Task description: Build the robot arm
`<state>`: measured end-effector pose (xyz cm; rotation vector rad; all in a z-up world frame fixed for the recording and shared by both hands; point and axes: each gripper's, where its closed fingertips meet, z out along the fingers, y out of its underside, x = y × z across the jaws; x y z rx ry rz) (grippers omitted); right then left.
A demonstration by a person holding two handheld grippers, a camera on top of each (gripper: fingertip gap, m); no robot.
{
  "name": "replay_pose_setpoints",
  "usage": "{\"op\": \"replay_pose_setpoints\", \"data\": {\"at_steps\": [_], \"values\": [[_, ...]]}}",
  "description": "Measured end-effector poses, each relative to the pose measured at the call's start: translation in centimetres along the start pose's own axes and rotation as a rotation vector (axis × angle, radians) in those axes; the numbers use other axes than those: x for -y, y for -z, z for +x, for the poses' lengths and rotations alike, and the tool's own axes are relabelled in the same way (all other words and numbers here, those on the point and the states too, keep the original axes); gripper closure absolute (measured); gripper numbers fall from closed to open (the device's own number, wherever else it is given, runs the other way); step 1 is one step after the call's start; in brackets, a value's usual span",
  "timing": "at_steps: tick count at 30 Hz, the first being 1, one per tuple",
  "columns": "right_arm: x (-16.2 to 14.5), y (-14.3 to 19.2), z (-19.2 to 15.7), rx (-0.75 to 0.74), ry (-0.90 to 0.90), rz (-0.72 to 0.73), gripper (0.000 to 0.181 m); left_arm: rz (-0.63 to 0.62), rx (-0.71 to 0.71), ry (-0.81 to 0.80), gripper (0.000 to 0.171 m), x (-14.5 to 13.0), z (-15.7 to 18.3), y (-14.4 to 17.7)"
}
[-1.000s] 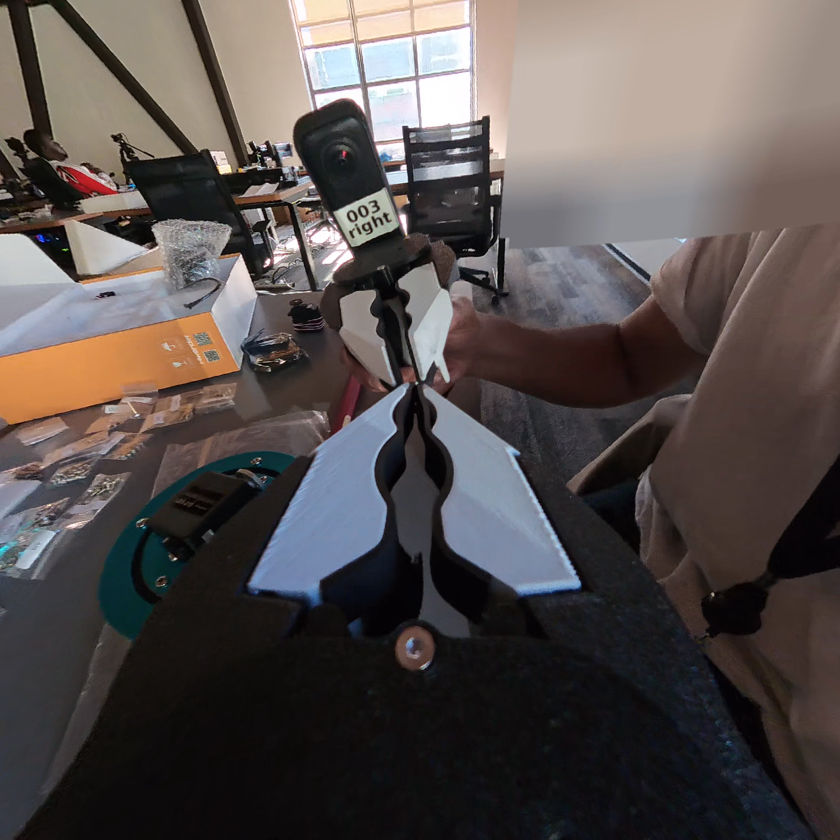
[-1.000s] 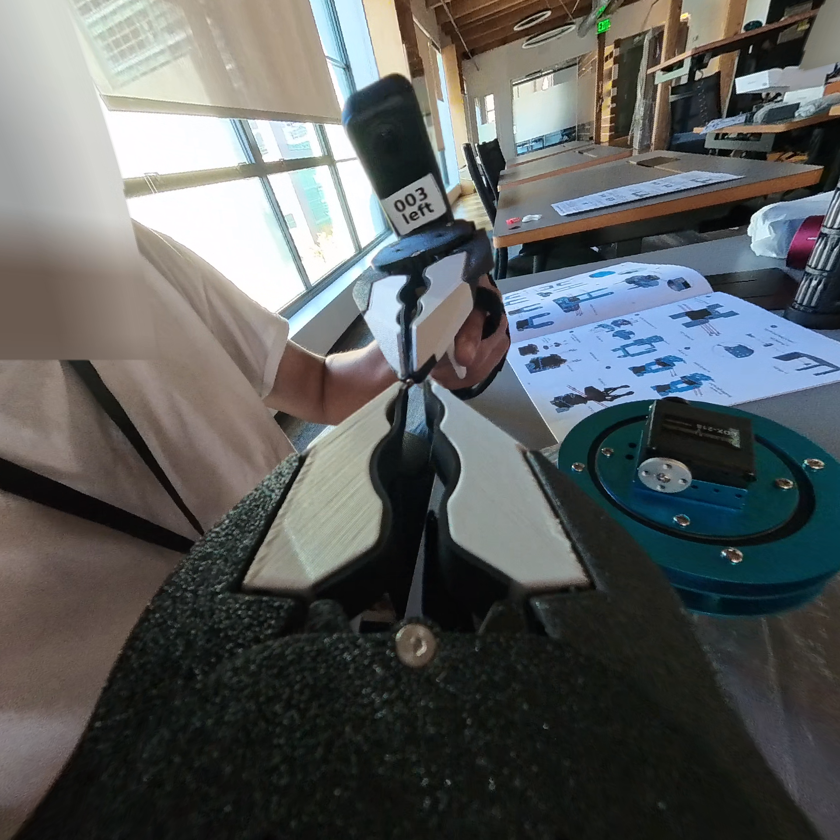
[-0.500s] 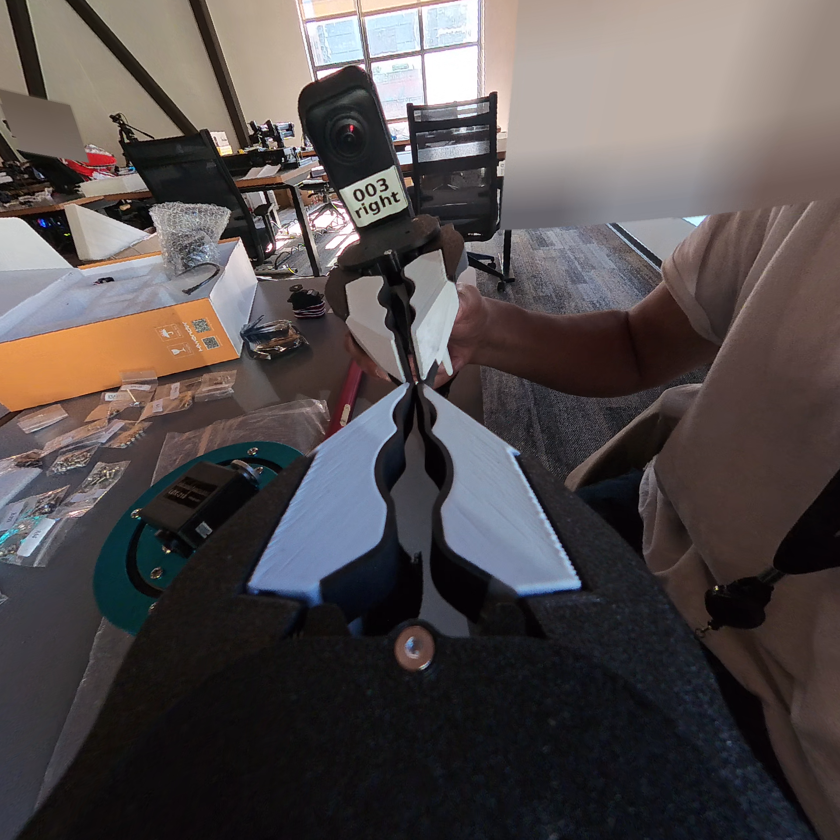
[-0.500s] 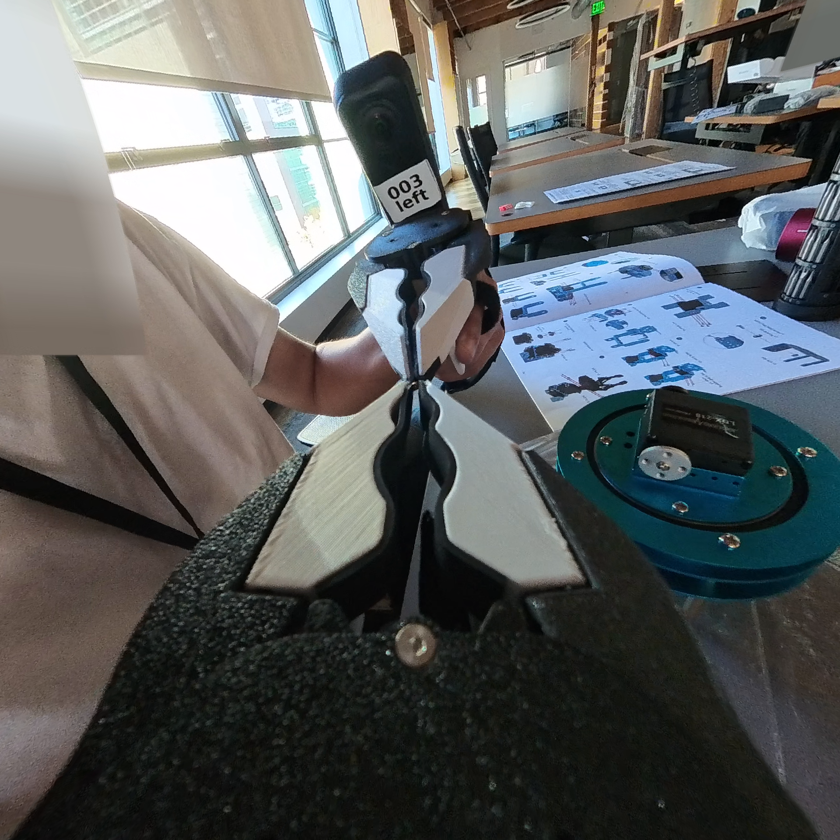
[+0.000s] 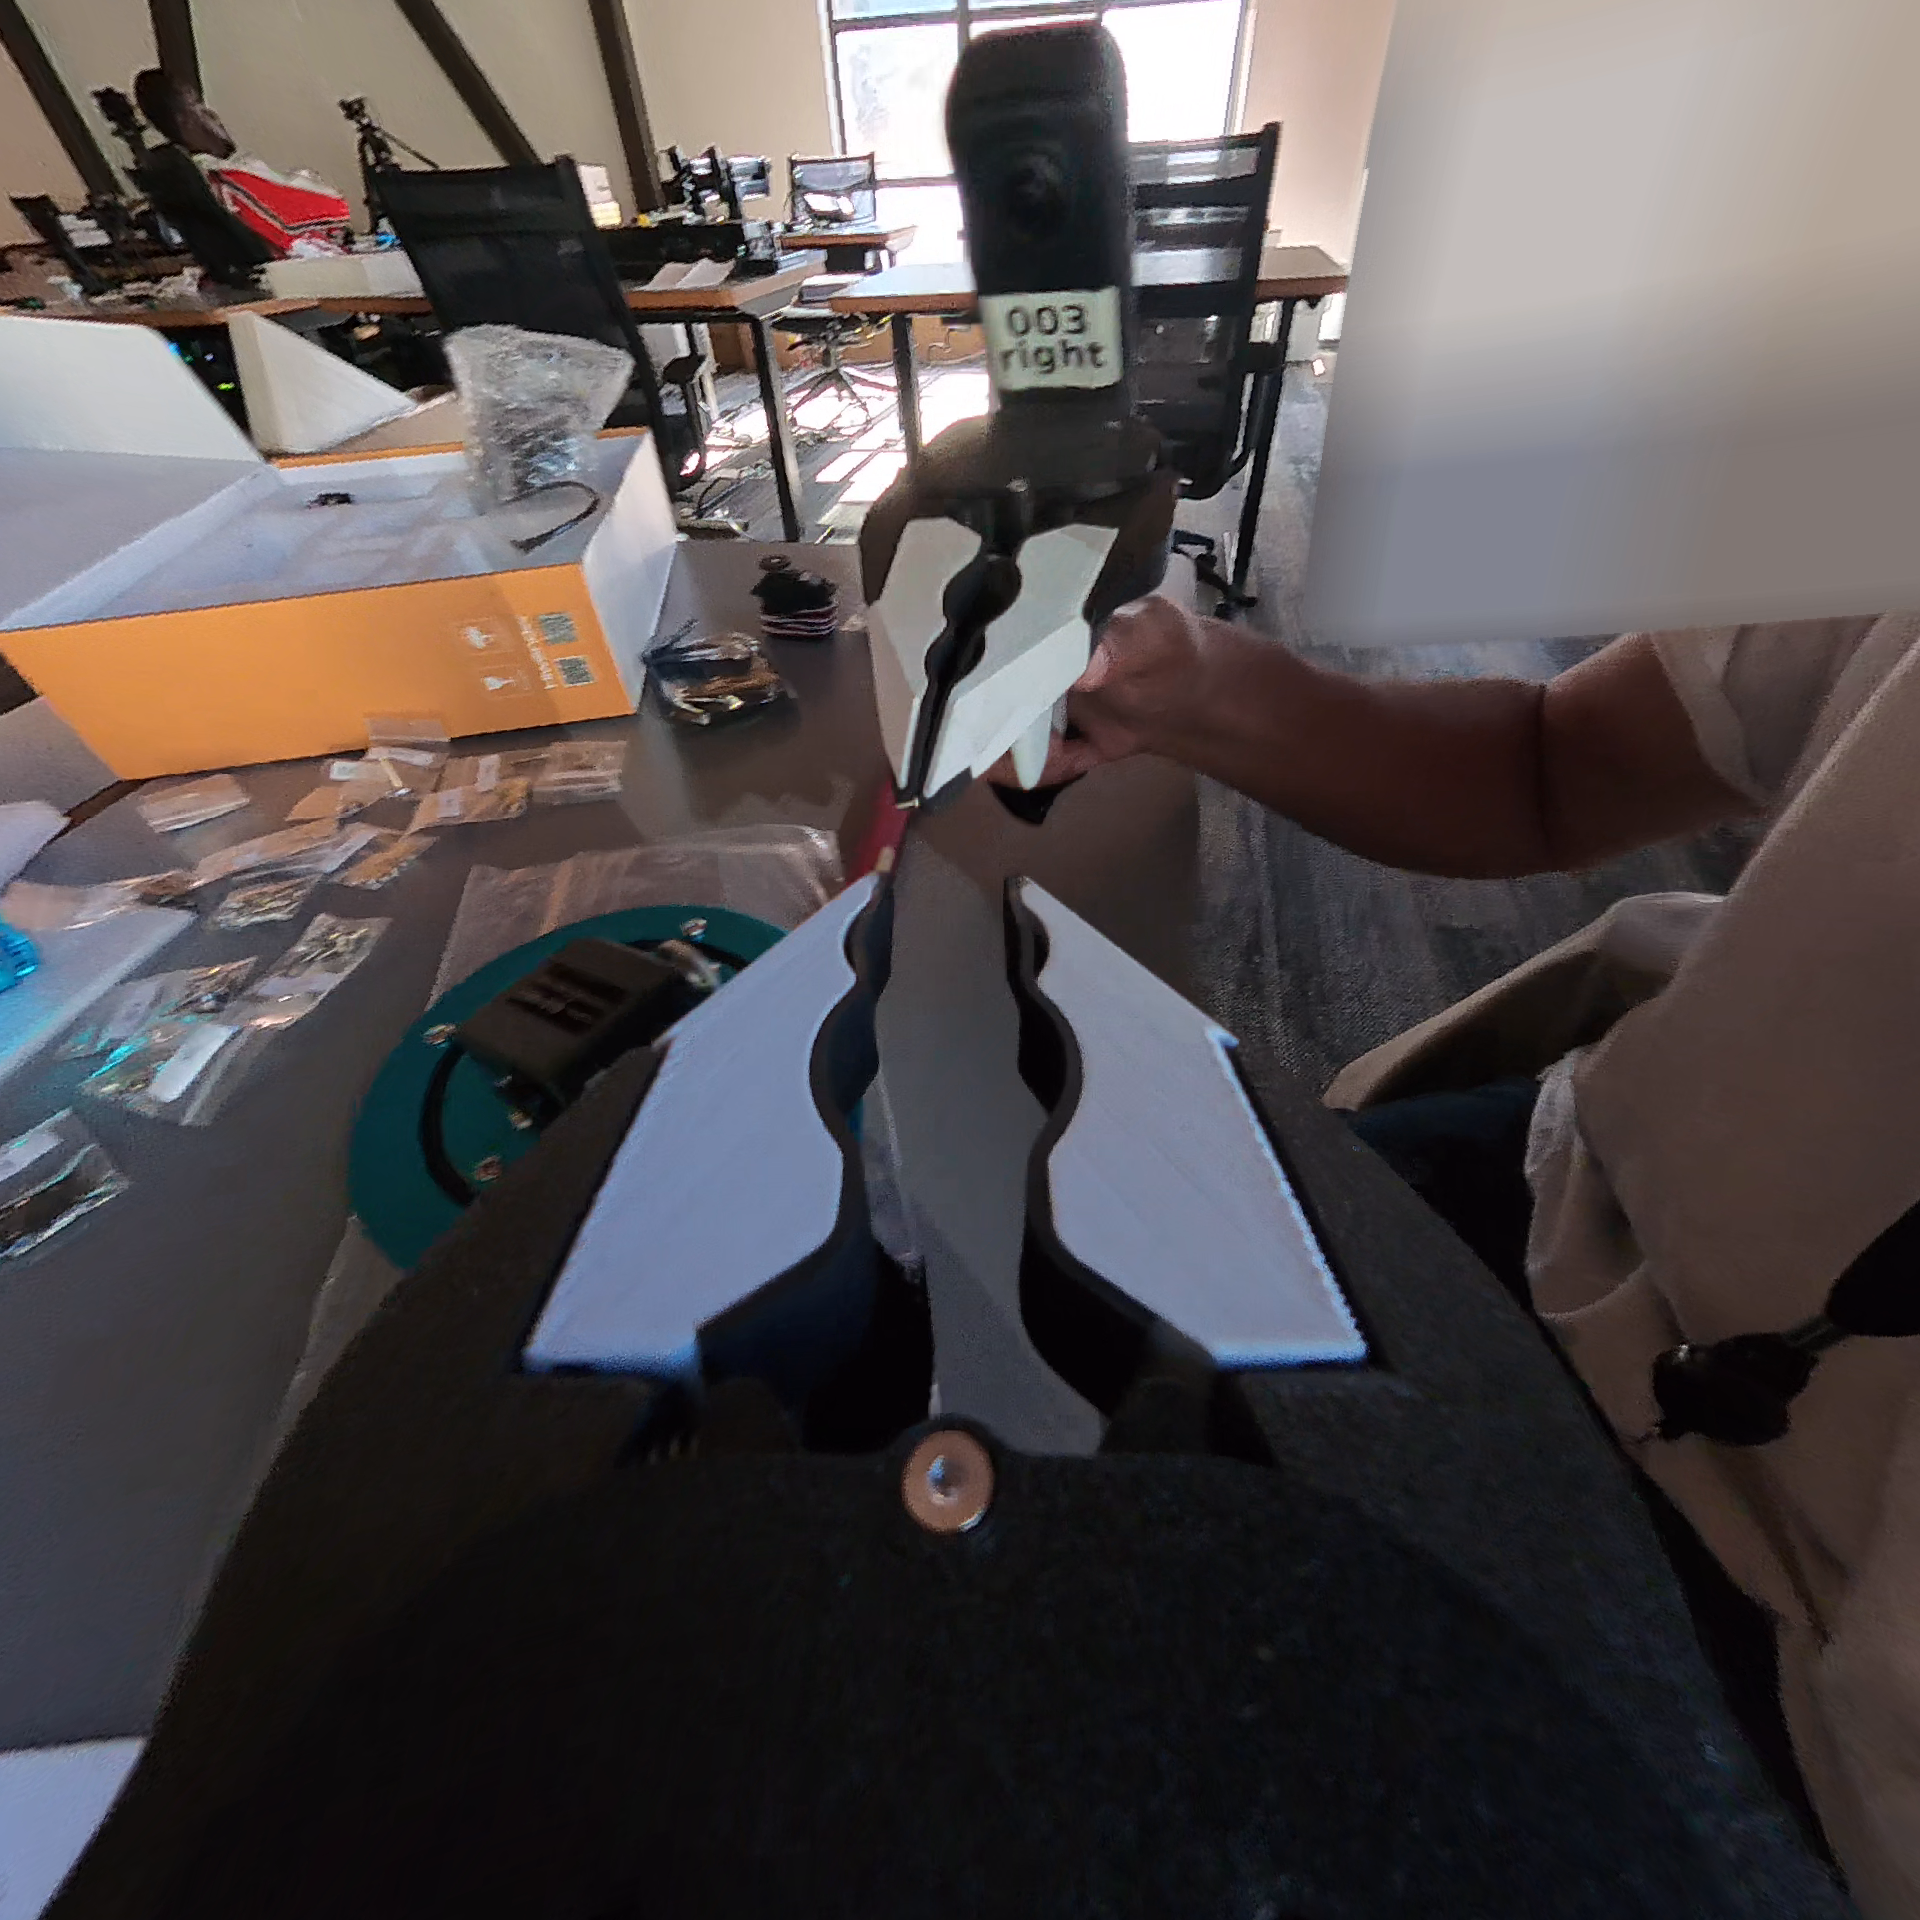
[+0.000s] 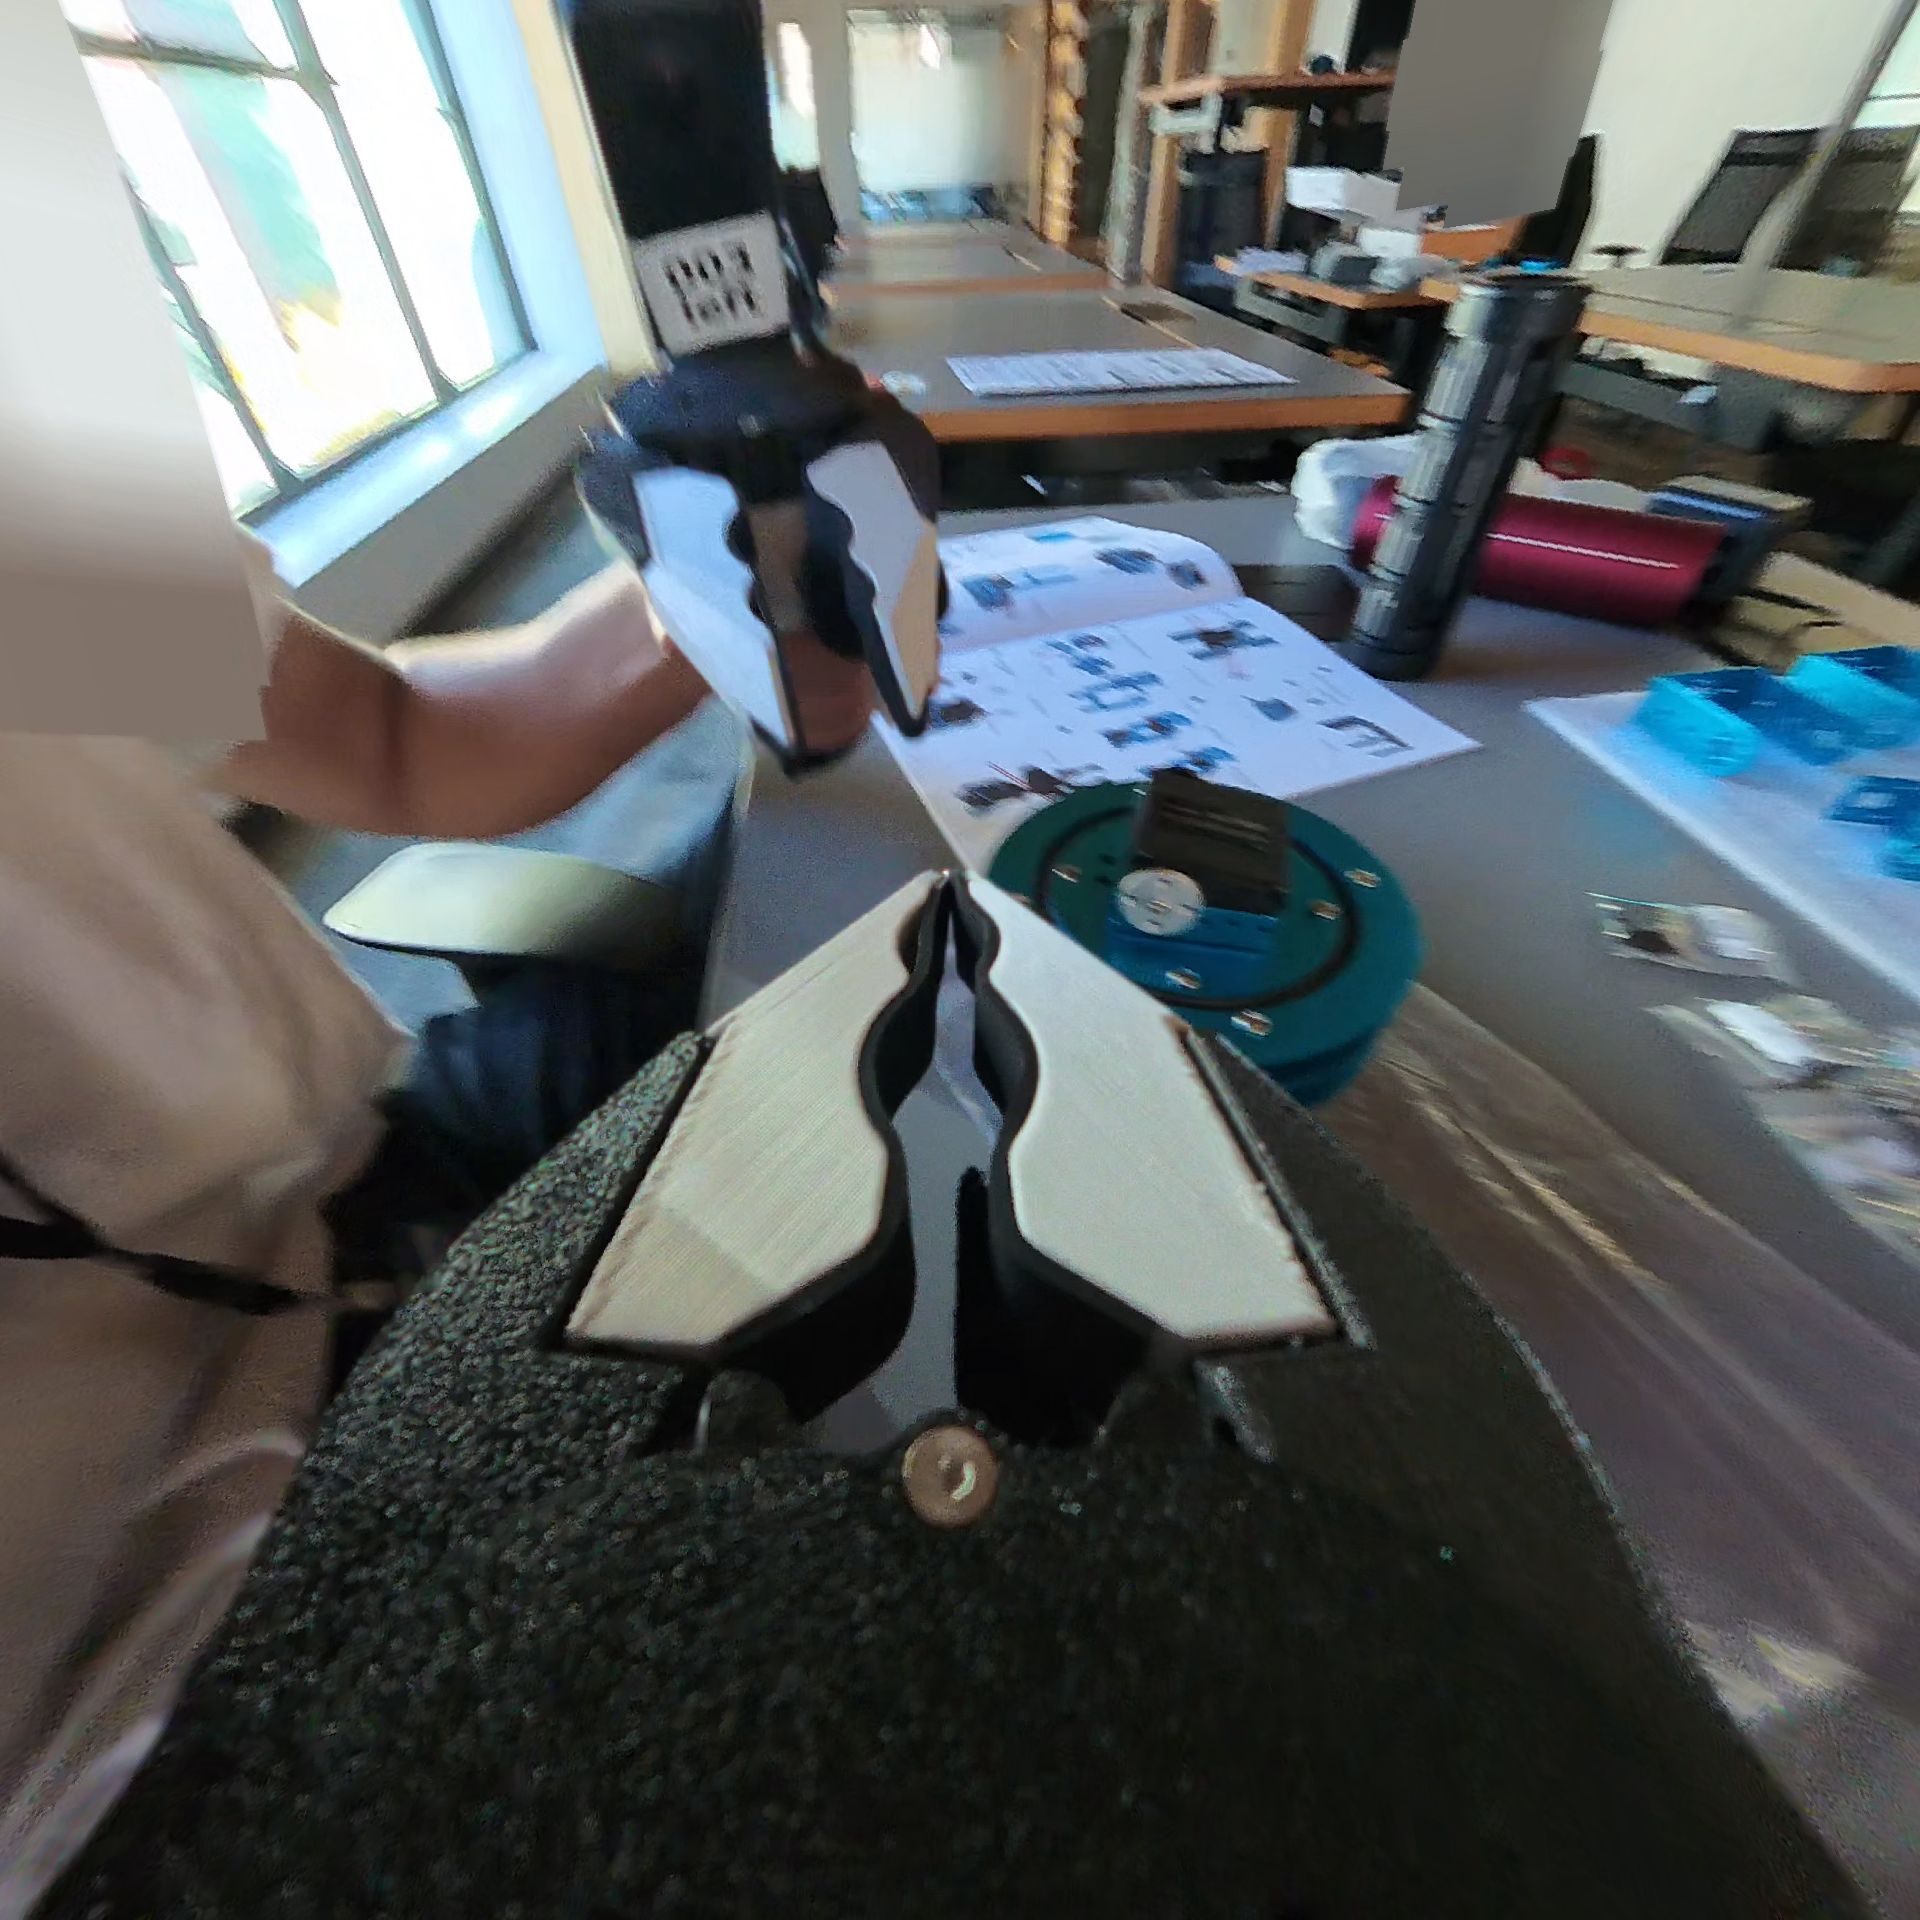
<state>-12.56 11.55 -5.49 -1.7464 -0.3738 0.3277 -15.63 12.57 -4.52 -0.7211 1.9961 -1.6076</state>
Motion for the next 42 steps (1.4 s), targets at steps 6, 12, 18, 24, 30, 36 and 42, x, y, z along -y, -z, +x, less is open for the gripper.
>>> {"op": "replay_pose_setpoints", "data": {"at_steps": [6, 12, 18, 24, 30, 36, 42], "values": [[-2.0, 0.5, 5.2, -0.089, 0.257, -0.144, 0.181, -0.140, 0.037, -0.019, 0.145, -2.0, -4.7, 0.3], [-1.9, -0.3, 7.7, 0.036, 0.393, -0.082, 0.181, -0.235, -0.117, -0.036, 0.124, -2.4, -8.0, -1.0], [-2.3, -1.6, 7.2, 0.208, 0.469, -0.020, 0.181, -0.365, -0.374, 0.017, 0.110, -4.1, -8.4, -1.6], [-3.5, -2.1, 7.2, 0.393, 0.375, -0.082, 0.181, -0.417, -0.416, -0.022, 0.119, -5.4, -8.9, -2.2], [-3.1, -1.8, 6.7, 0.594, 0.209, -0.066, 0.181, -0.385, -0.453, -0.047, 0.126, -5.4, -8.4, -2.6], [-3.6, -1.8, 6.4, 0.701, 0.121, -0.081, 0.181, -0.346, -0.438, -0.097, 0.126, -5.3, -8.4, -2.6], [-3.3, -1.6, 7.1, 0.693, 0.091, -0.072, 0.181, -0.331, -0.415, -0.101, 0.125, -5.2, -8.3, -2.5]]}}
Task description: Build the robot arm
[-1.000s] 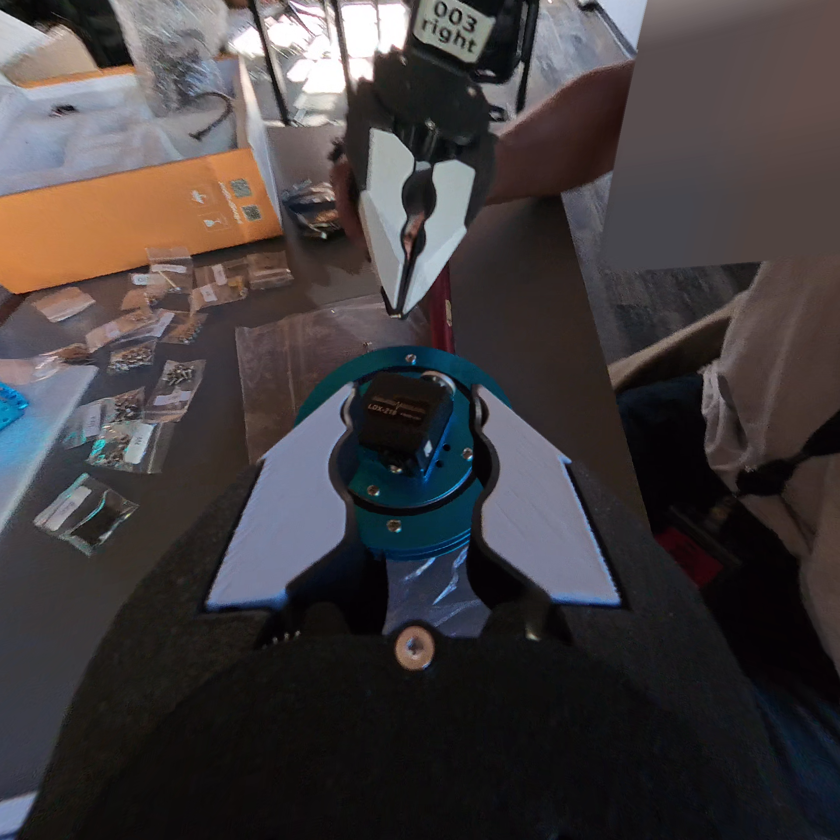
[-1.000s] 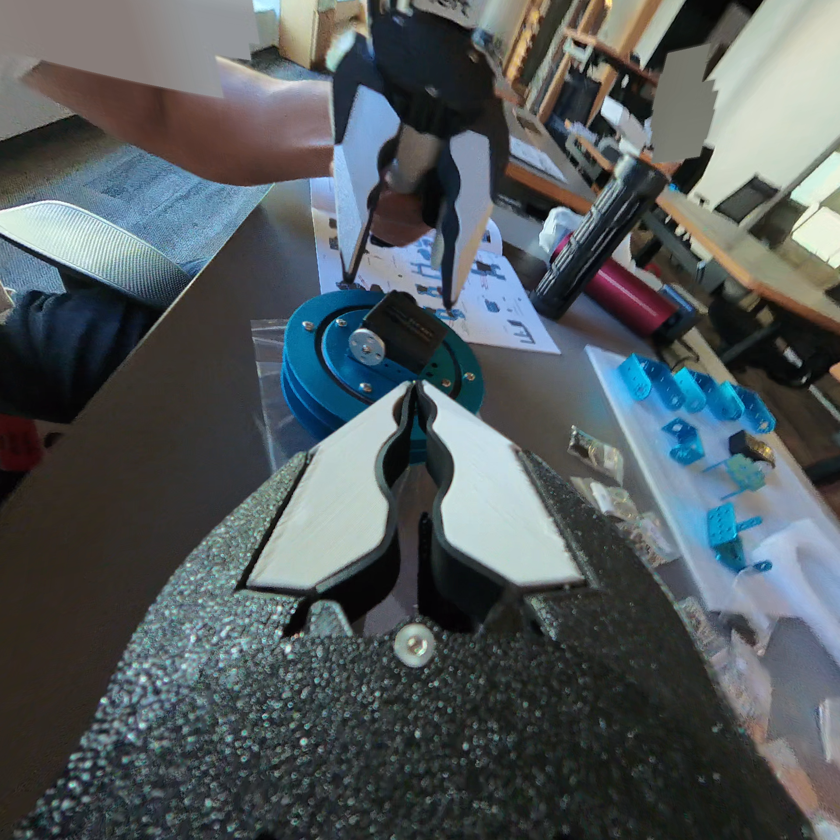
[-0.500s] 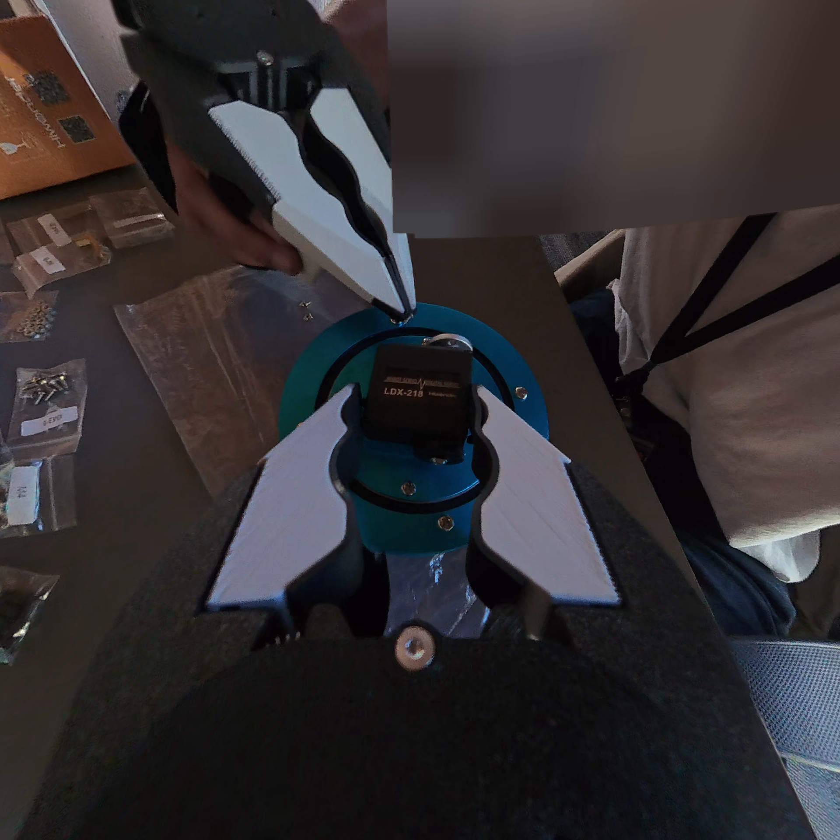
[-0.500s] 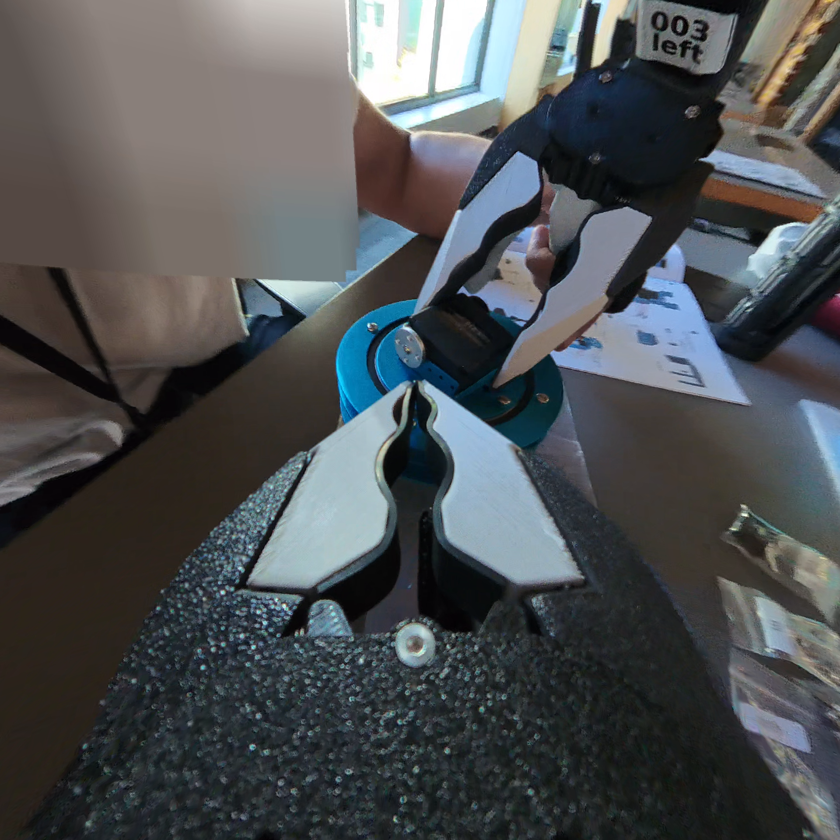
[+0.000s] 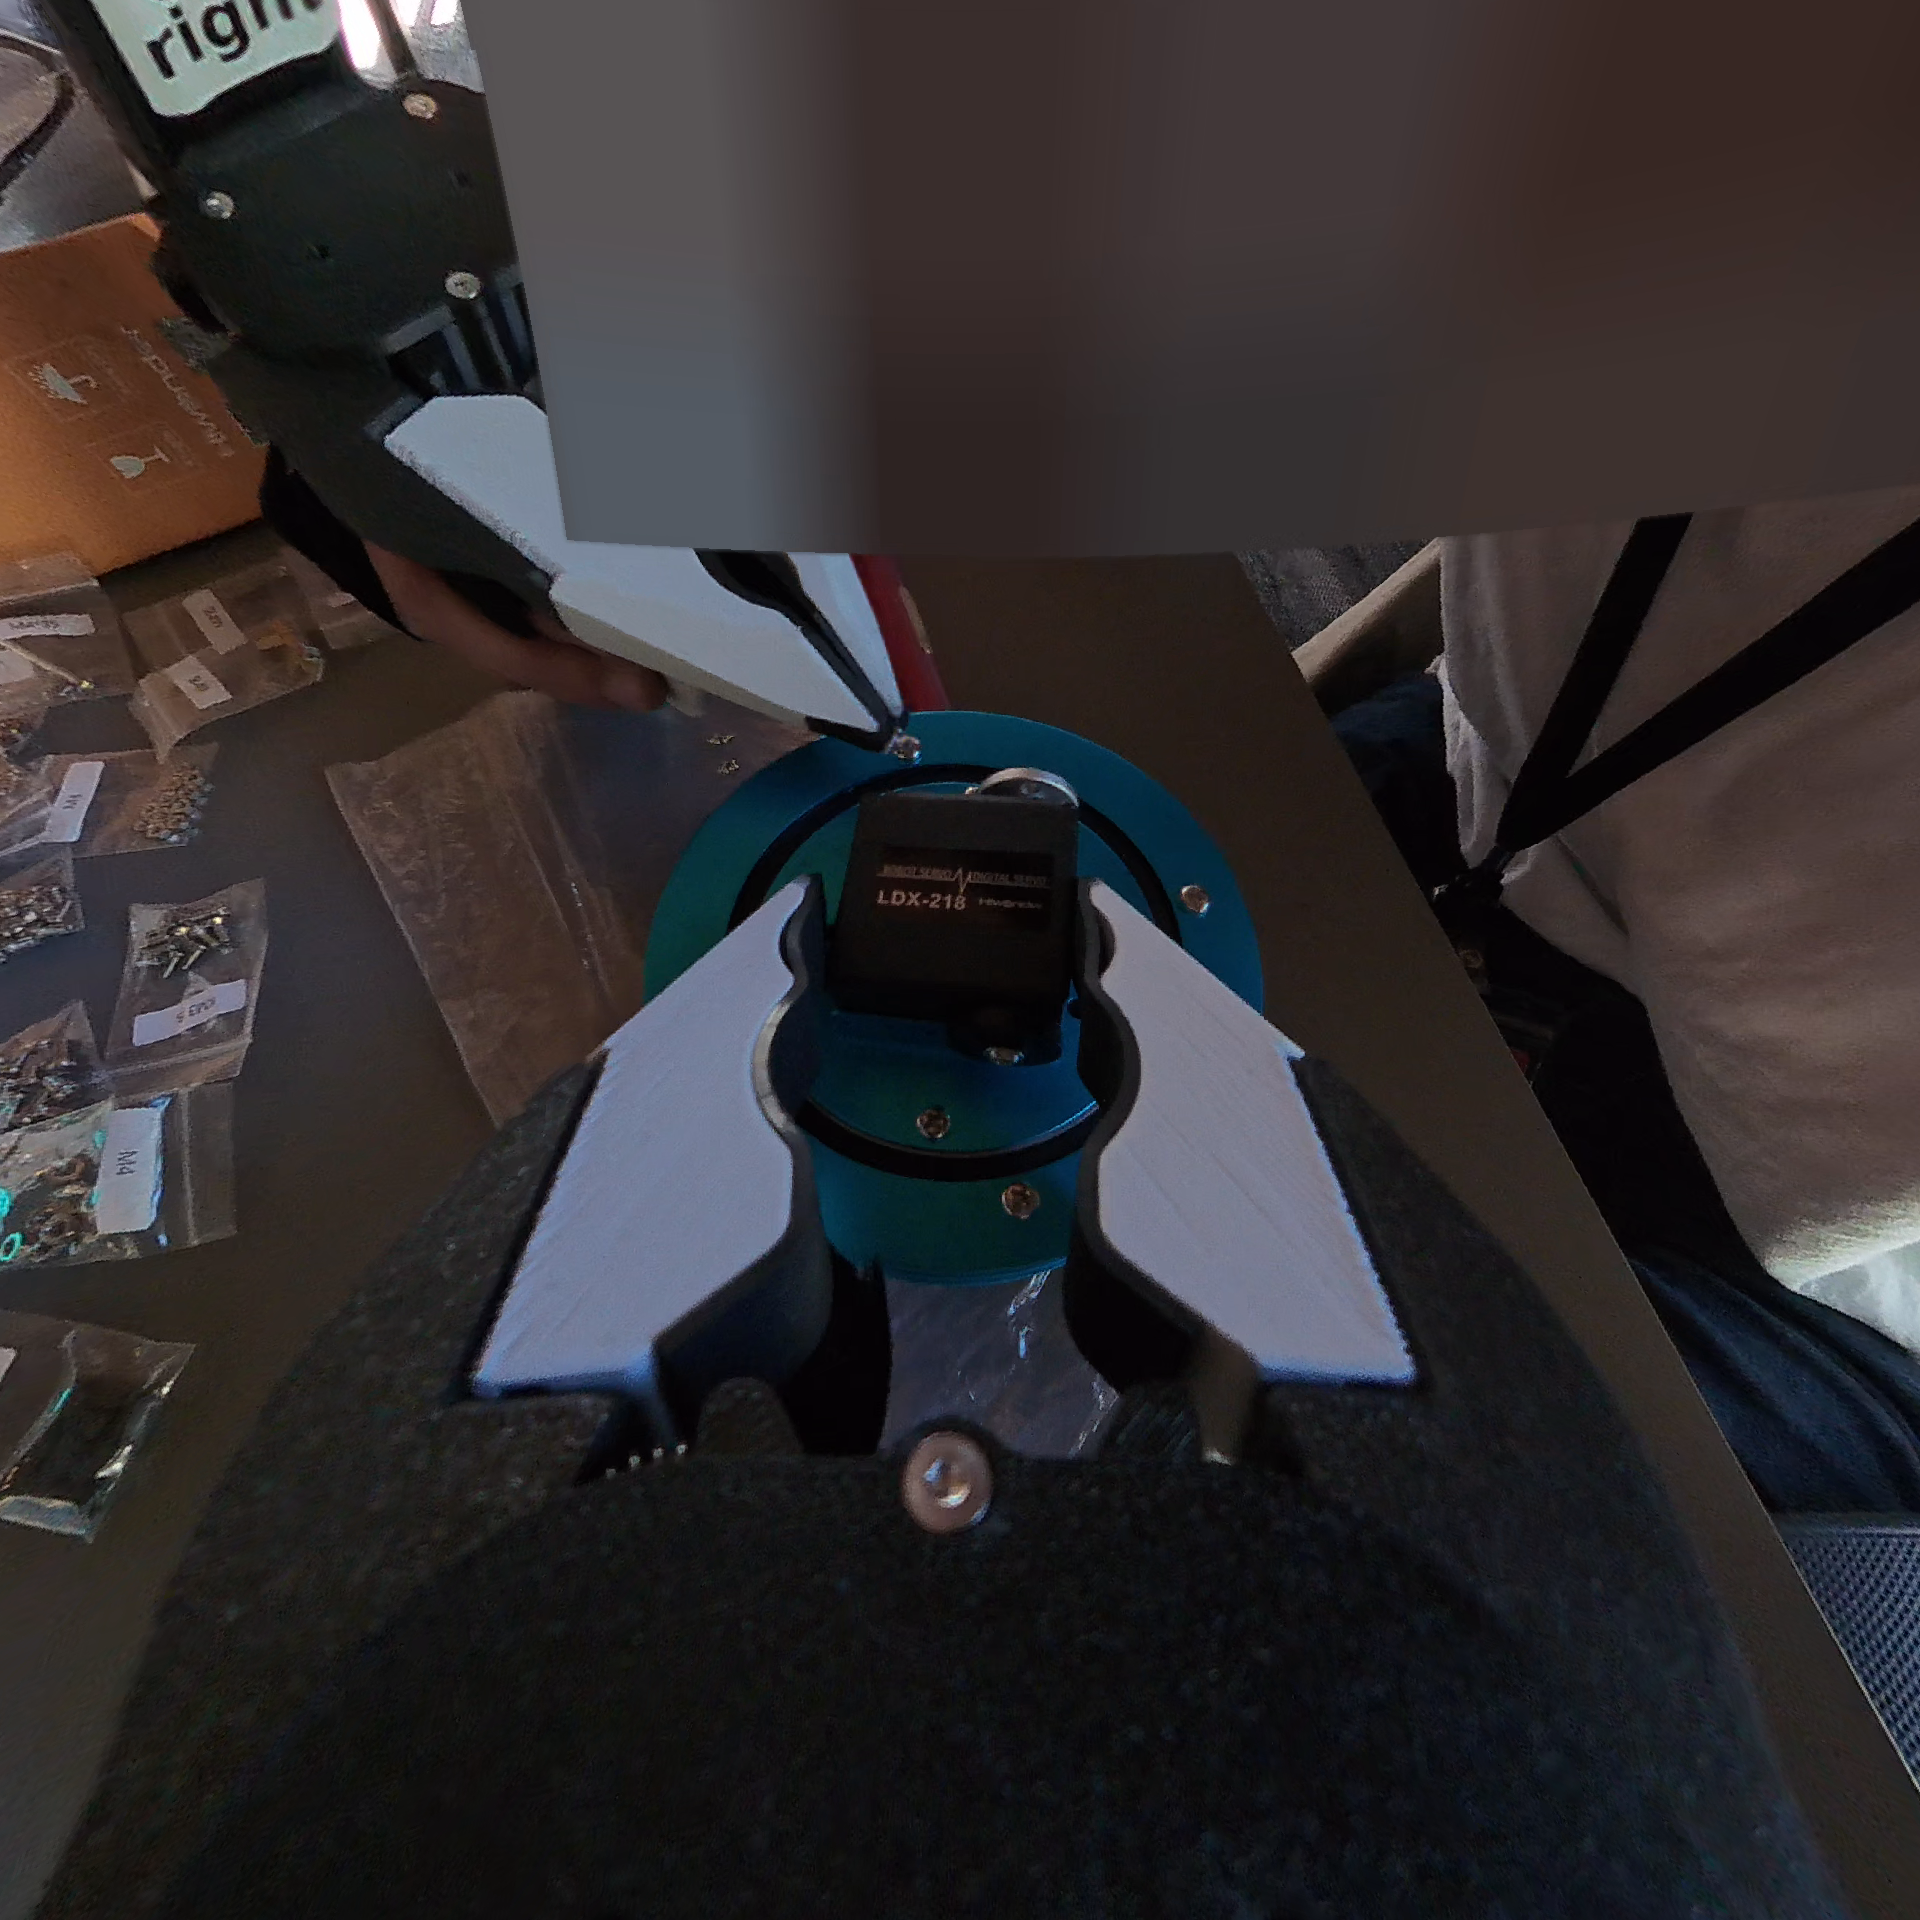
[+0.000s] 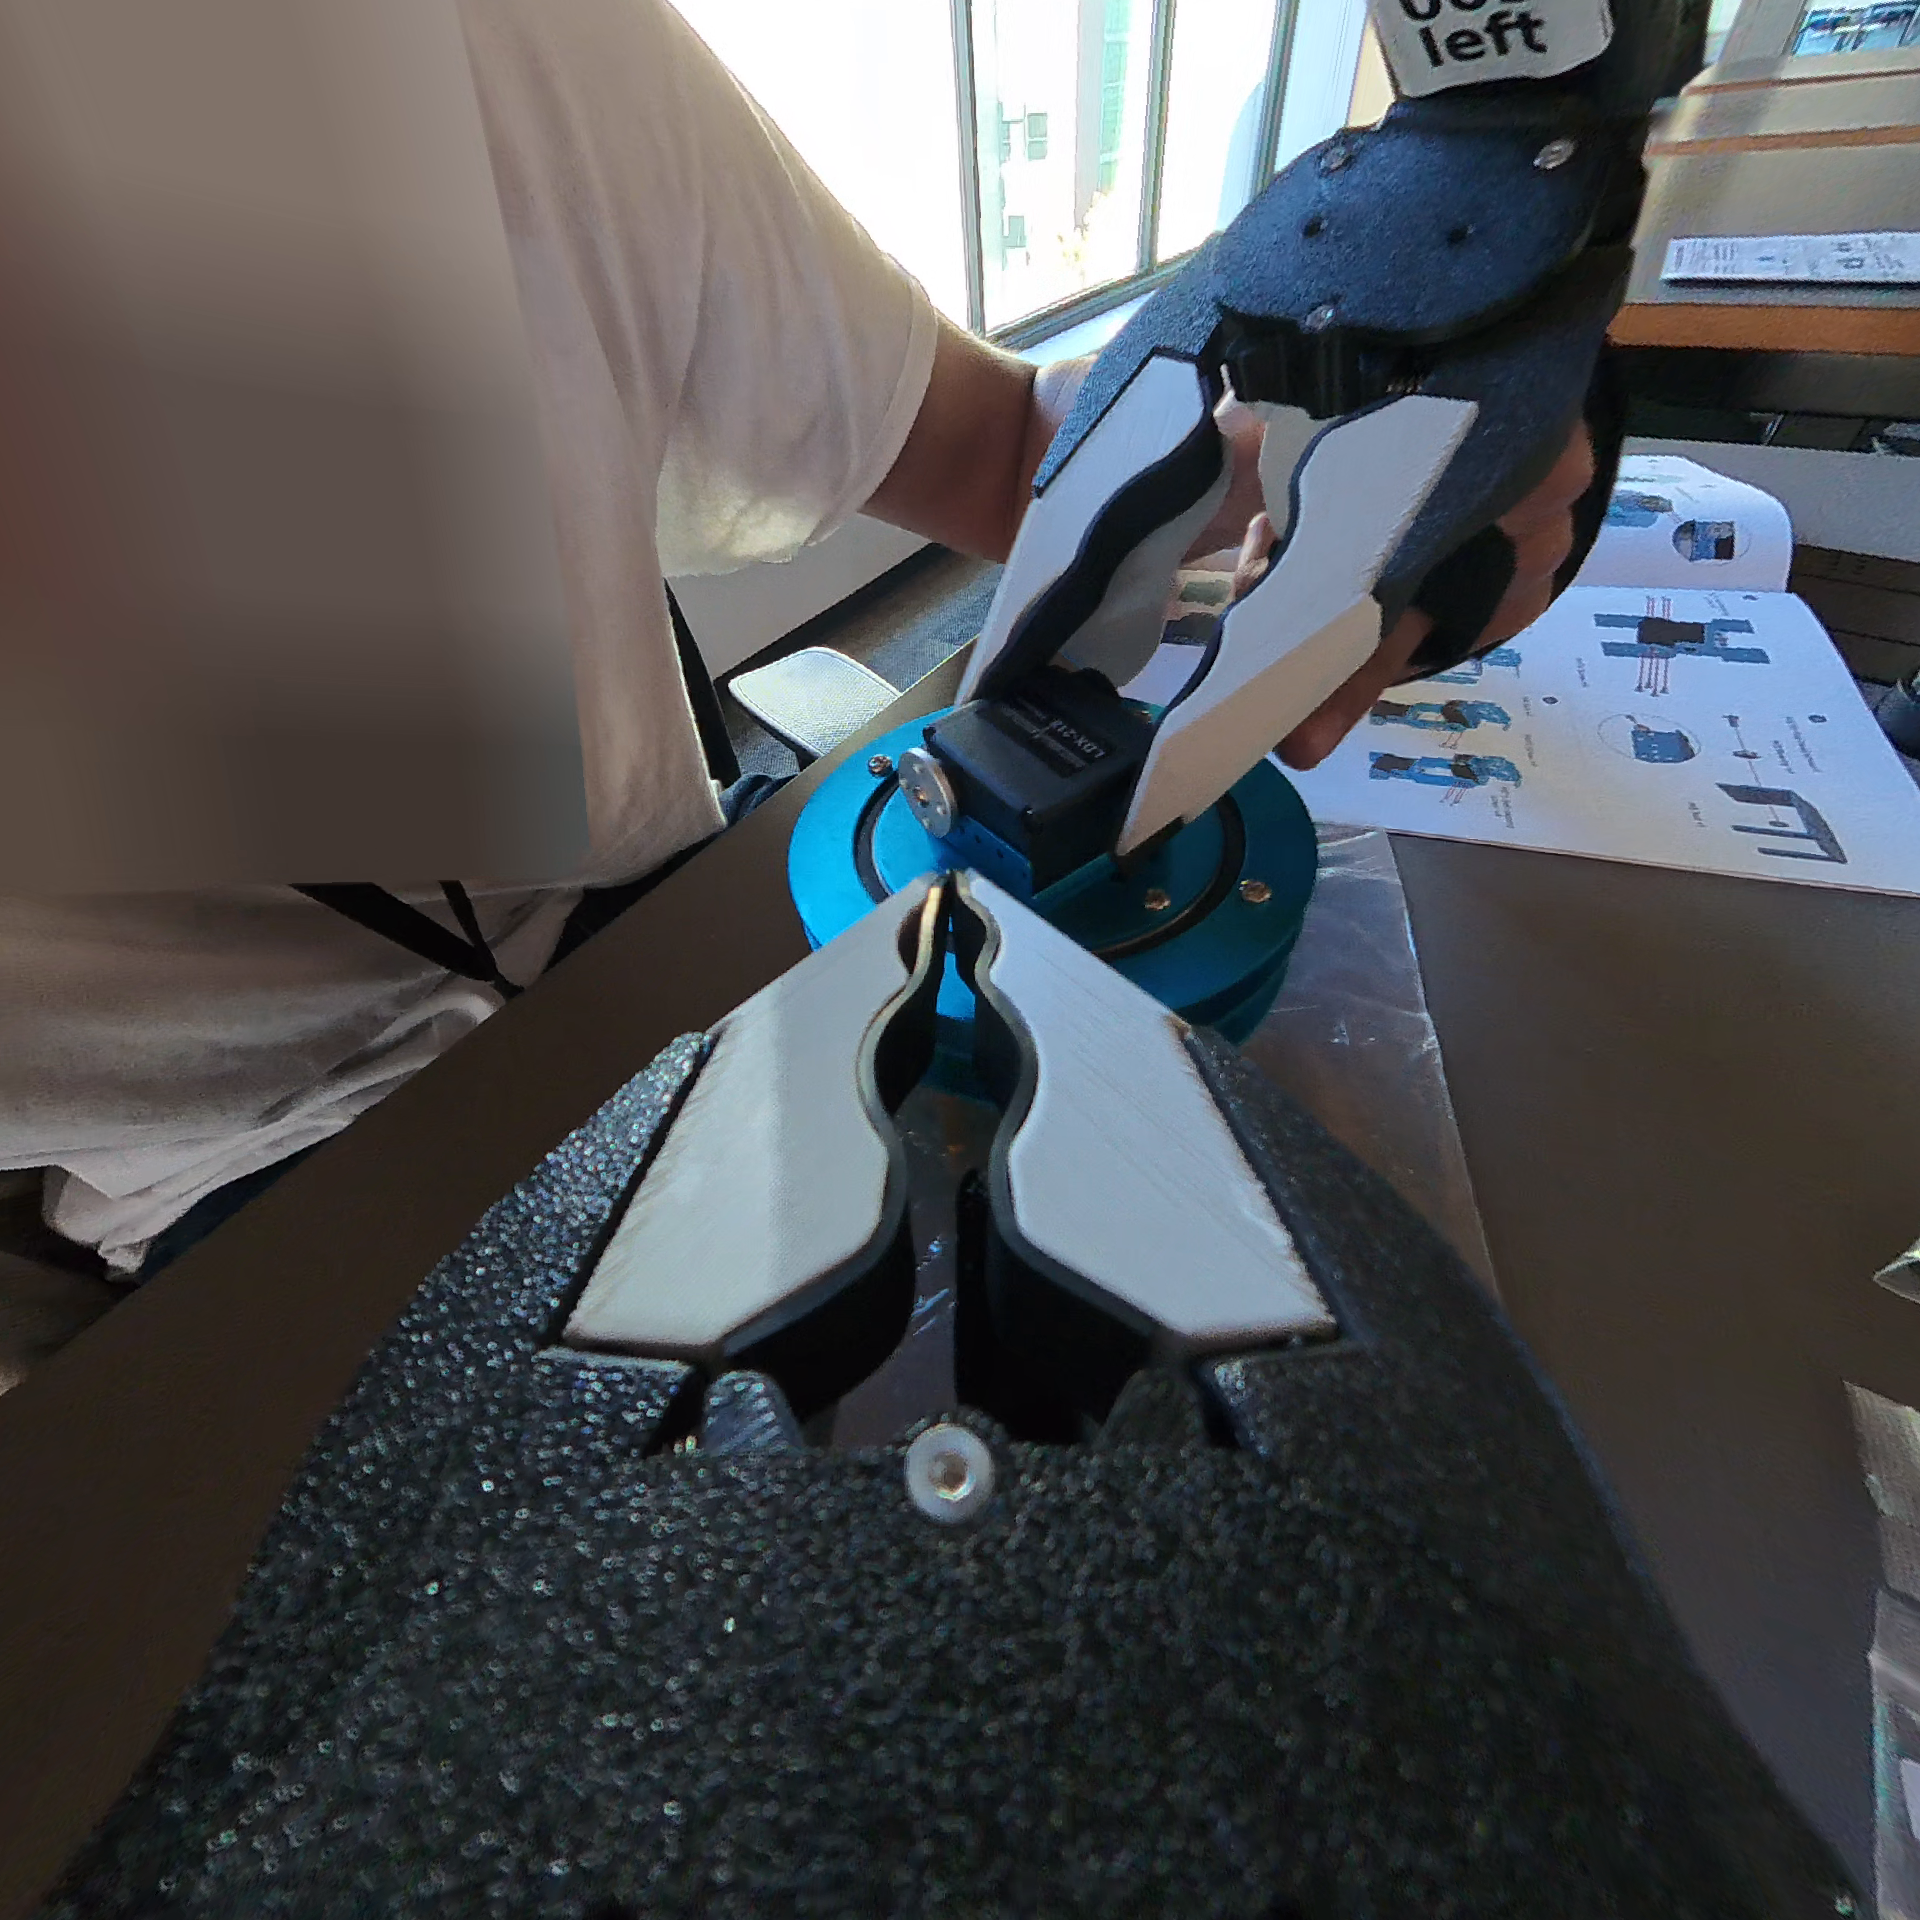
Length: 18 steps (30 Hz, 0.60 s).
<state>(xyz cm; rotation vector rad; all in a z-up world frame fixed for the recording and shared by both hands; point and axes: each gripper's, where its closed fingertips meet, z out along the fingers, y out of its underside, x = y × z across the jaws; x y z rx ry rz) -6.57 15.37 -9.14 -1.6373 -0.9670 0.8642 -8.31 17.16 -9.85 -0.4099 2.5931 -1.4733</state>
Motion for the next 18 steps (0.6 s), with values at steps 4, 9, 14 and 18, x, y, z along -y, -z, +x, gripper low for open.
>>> {"op": "replay_pose_setpoints", "data": {"at_steps": [4, 9, 14, 18], "values": [[-0.03, 0.00, 0.61, 0.004, 0.031, -0.030, 0.181, 0.025, -0.014, 0.000, 0.125, 0.14, -0.06, -0.03], [-0.13, -0.25, 0.63, 0.050, 0.016, -0.033, 0.181, 0.055, 0.014, -0.022, 0.125, 0.60, -0.23, 0.07], [-0.13, -0.07, 0.47, 0.053, 0.025, -0.030, 0.181, 0.044, 0.020, -0.030, 0.124, 0.33, -0.01, 0.02], [-0.27, -0.22, 0.67, 0.055, 0.017, -0.034, 0.181, 0.050, 0.008, -0.006, 0.125, 0.28, -0.02, -0.02]]}}
